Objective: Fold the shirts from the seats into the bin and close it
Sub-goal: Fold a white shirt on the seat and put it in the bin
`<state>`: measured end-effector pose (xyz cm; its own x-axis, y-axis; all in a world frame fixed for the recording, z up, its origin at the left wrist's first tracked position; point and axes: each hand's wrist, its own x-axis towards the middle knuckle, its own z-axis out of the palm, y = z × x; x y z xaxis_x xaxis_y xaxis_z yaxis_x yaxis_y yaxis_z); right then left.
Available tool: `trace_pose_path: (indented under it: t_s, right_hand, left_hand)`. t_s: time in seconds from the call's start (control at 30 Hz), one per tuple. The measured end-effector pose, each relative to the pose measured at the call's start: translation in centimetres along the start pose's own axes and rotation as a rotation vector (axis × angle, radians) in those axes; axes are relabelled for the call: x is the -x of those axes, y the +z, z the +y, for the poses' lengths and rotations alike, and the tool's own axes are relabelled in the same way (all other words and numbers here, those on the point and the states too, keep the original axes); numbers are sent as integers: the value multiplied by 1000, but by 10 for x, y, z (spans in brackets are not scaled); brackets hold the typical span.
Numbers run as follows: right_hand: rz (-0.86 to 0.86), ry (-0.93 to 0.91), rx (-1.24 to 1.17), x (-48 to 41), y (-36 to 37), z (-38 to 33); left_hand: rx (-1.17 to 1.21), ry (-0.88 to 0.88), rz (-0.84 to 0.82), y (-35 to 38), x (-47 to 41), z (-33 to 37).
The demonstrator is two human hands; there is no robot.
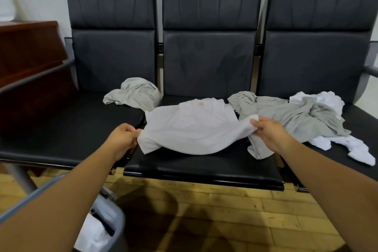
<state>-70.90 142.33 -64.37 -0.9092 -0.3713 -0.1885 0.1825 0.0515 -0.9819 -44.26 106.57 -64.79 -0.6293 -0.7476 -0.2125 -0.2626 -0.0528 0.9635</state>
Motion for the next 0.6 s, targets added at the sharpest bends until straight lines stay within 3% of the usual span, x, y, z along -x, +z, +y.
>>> trace_pose_path:
  t_s: [0.1, 0.17, 0.33, 0.6]
  right_hand:
    - [-63, -31, -128, 6, -2, -5]
    - [-108, 2, -150, 13, -2, -8]
    - [-83, 34, -33, 16, -2, -8]
    - [32, 41, 203, 7, 3, 6]
  left_hand:
    - [219, 32, 118, -11, 2, 5]
    - [332, -18, 61, -17, 5, 8]
    - [221, -245, -106, -25, 20, 9]
    - [81, -344, -197, -21, 18, 5]
